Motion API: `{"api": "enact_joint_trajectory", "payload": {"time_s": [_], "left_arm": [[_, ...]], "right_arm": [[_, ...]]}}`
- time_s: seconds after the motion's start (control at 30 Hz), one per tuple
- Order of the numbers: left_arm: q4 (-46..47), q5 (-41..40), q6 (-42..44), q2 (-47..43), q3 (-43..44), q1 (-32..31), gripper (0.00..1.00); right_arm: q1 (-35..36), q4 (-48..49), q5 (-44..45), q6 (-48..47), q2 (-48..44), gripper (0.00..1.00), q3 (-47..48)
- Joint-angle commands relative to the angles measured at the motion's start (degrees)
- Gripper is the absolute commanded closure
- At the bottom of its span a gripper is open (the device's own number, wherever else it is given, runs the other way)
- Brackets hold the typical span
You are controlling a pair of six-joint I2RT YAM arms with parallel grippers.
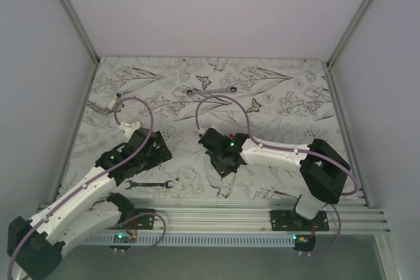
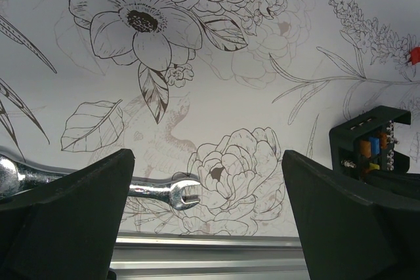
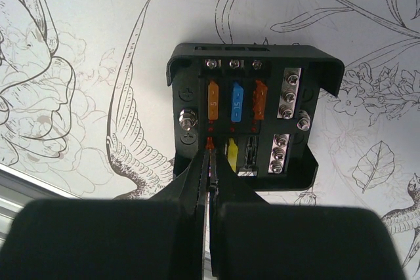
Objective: Snap on the fuse box
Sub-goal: Install the fuse at the fuse box base.
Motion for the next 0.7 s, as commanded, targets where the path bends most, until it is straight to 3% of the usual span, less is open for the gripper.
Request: {"api": "enact_joint_trajectory", "payload": {"time_s": [0.0, 0.37, 0.5, 0.67], "left_arm": [[-1.40, 0.65, -0.38, -0.08, -0.51, 0.33, 0.01], [-1.66, 0.93, -0.17, -1.95, -0.90, 0.33, 0.01], [-1.67, 1.03, -0.10, -2.11, -0.82, 0.33, 0.01], [-1.77, 1.33, -0.08, -2.24, -0.74, 0.33, 0.01]], "right_arm": [[1.75, -4.96, -3.88, 1.32, 7.54, 1.00, -1.92], [1.80, -5.79, -3.71, 0.28, 6.15, 1.00, 9.03], [1.79, -5.96, -3.14, 0.91, 4.57, 0.86, 10.06], [1.78, -6.18, -3.14, 0.73, 2.61, 0.79, 10.09]]}}
